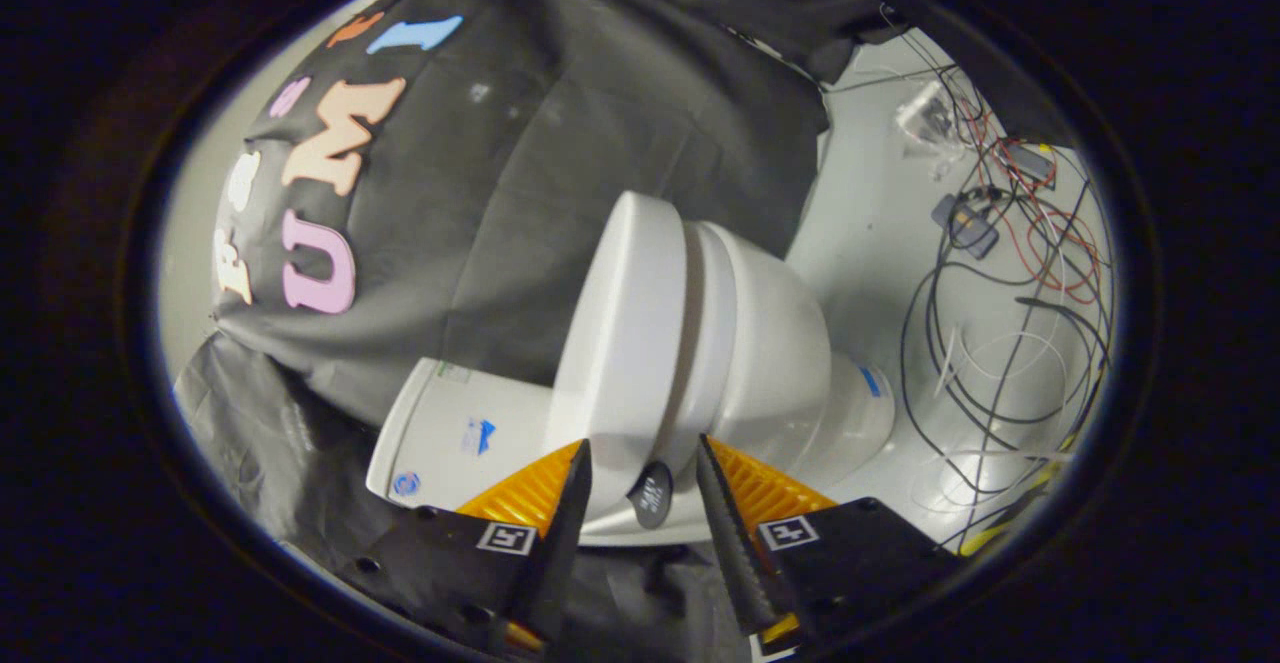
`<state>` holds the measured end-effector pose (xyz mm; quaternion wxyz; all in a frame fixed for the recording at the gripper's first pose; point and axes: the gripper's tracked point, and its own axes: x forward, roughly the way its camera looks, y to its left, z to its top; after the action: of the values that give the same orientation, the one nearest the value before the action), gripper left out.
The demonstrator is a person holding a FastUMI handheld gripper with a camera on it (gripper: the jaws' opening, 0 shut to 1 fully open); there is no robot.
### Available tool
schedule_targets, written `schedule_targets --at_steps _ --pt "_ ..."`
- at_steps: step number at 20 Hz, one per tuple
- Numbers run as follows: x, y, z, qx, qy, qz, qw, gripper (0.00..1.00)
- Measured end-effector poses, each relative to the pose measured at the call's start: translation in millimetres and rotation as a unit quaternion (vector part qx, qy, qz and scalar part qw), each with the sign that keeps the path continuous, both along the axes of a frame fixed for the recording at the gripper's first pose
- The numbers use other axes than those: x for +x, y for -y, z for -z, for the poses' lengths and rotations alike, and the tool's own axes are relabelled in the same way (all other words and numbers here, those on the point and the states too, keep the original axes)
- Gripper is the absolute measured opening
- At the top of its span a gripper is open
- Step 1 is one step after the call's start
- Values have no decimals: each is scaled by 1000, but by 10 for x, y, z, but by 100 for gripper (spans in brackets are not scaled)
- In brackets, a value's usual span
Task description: Open the toilet lid.
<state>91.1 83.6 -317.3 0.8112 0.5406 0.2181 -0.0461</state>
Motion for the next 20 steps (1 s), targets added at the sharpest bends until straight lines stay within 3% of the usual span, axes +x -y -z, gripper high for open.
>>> schedule_targets --at_steps 2,4,7,9,11,17,20 --pt "27 -157 -76 8 13 -41 999 74" --pt "-91 -182 65 -6 -21 -70 997 64" --pt "-46 -215 102 19 -27 -60 998 48" --pt "165 -305 131 25 1 -29 999 37" --pt "33 -146 49 31 -8 -25 999 7" --pt "168 -75 37 56 -13 43 997 4" --pt "146 -133 -7 36 -21 27 999 3"
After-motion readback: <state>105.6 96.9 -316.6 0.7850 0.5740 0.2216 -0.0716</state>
